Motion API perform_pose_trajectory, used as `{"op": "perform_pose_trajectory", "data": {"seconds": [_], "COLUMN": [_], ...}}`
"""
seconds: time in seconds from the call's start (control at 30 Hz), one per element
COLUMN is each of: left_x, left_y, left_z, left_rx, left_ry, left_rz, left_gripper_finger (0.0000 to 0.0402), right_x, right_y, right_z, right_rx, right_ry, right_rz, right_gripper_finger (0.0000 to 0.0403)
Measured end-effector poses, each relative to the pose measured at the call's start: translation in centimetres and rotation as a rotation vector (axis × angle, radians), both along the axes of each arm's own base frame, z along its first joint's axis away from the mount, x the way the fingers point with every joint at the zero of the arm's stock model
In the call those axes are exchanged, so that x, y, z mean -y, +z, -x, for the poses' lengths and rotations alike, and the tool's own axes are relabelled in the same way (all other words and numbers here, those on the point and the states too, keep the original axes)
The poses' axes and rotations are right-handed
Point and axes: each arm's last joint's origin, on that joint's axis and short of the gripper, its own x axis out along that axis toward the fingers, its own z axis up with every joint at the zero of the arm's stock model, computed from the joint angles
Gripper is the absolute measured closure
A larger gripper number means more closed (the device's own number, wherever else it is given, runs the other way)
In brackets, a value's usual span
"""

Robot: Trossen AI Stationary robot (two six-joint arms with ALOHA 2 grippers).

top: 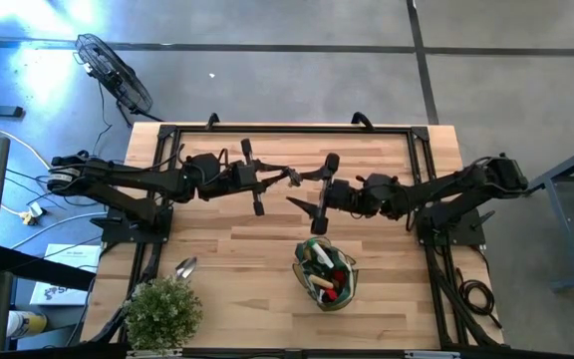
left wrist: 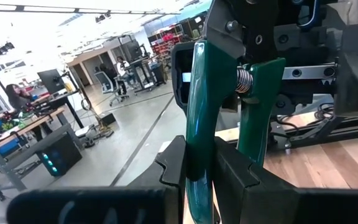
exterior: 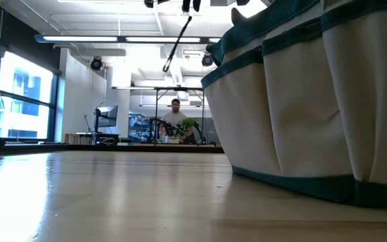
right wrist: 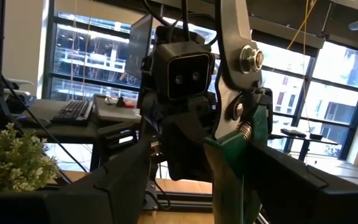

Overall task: Pick & Place Garden tools in Gardening bag
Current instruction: Put the green shear scissors into the green gardening bag

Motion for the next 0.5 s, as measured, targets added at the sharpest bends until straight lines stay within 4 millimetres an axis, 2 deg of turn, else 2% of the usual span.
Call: {"op": "perform_pose_trajectory", "data": {"seconds": [0.27,0.5], "left_x": [0.01,0.03], "left_y": [-0.03,-0.03], "left_z": [0.0,-0.01], "left_rx": [-0.003,-0.003], "left_ry": [-0.001,-0.006], "left_rz": [0.0,-0.001], "left_gripper_finger": [0.0359,0.0359], "right_x": [0.2,0.59], "right_y": [0.0,-0.01], "right_z": [-0.02,-0.05], "right_rx": [0.001,-0.001], "right_ry": [-0.007,-0.018], "right_rz": [-0.002,-0.003], "right_gripper_finger": [0.0187,0.0234]}}
